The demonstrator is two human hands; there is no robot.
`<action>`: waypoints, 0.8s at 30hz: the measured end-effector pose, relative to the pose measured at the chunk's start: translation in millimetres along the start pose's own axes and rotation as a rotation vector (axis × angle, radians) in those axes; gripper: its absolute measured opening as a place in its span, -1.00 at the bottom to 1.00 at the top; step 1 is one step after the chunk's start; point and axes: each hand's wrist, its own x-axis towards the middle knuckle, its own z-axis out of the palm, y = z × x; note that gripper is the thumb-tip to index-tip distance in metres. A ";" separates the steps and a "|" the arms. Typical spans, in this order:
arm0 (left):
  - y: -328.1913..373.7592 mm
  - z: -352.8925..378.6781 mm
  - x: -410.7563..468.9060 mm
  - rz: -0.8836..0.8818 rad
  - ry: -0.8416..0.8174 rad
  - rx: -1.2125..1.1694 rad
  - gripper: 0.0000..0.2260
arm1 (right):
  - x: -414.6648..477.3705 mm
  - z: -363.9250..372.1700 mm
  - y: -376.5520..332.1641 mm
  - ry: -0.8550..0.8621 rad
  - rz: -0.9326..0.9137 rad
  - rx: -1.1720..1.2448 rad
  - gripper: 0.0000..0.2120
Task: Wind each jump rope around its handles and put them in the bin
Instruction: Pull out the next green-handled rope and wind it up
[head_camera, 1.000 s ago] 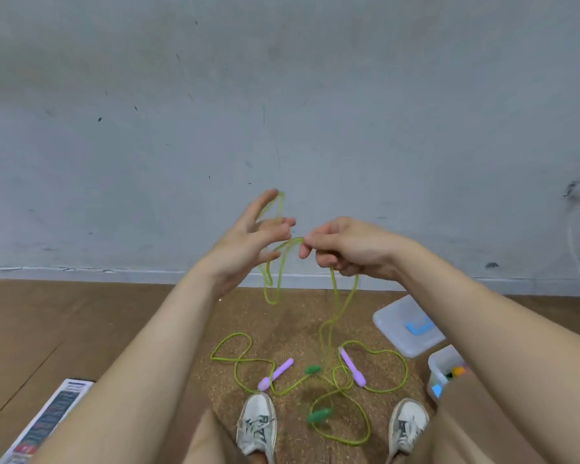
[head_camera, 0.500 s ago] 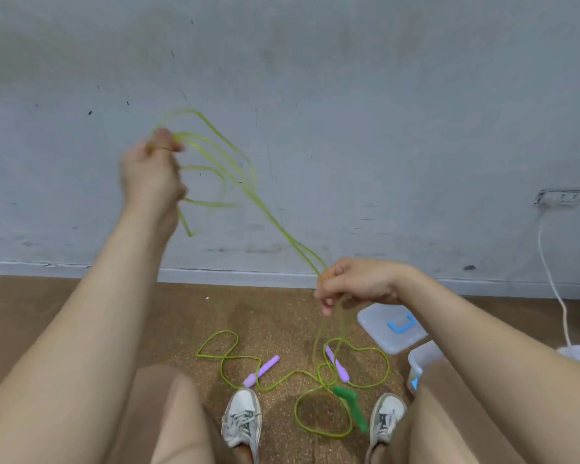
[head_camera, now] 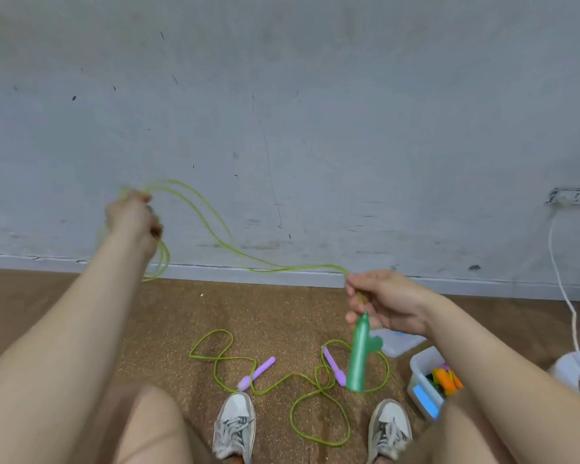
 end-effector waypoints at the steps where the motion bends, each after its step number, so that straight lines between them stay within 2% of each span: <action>1: -17.2 8.5 -3.7 -0.032 -0.068 0.082 -0.72 | 5.1 5.5 -6.4 0.001 -0.029 0.077 -0.71; 7: -93.4 49.1 -30.6 -0.140 -0.430 0.461 -0.77 | 35.9 24.7 -28.3 -0.022 -0.103 0.232 -0.73; 9: -101.6 50.7 -35.1 -0.044 -0.611 0.948 -0.69 | 45.8 27.6 -28.7 0.013 -0.129 0.257 -0.74; 10: -99.8 50.8 -38.9 0.061 -0.650 1.231 -0.61 | 51.0 28.6 -28.6 0.040 -0.142 0.264 -0.75; 11: -94.7 54.1 -46.1 0.202 -0.688 1.362 -0.58 | 56.1 30.0 -29.3 0.069 -0.158 0.271 -0.76; 12: -86.3 58.0 -59.1 0.272 -0.750 1.336 -0.61 | 61.8 31.0 -30.0 0.100 -0.172 0.280 -0.77; 13: -79.5 61.6 -73.5 0.243 -0.843 1.167 -0.66 | 66.0 33.1 -32.0 0.128 -0.188 0.293 -0.78; 15: -71.0 69.3 -105.6 -0.011 -1.044 0.724 -0.68 | 72.8 37.7 -36.4 0.174 -0.225 0.332 -0.78; 17: -80.1 77.4 -126.0 -0.090 -1.204 0.576 -0.63 | 78.3 41.8 -38.6 0.214 -0.263 0.308 -0.79; 19: -92.5 83.4 -135.2 -0.091 -1.201 0.497 -0.74 | 81.8 43.2 -38.8 0.271 -0.297 0.230 -0.79; 22: -94.8 89.7 -133.7 -0.013 -1.087 0.480 -0.86 | 83.2 38.0 -38.8 0.389 -0.367 0.171 -0.77; 24: -92.7 92.0 -129.3 -0.024 -0.955 0.370 -0.86 | 80.0 32.1 -35.2 0.333 -0.356 0.077 -0.70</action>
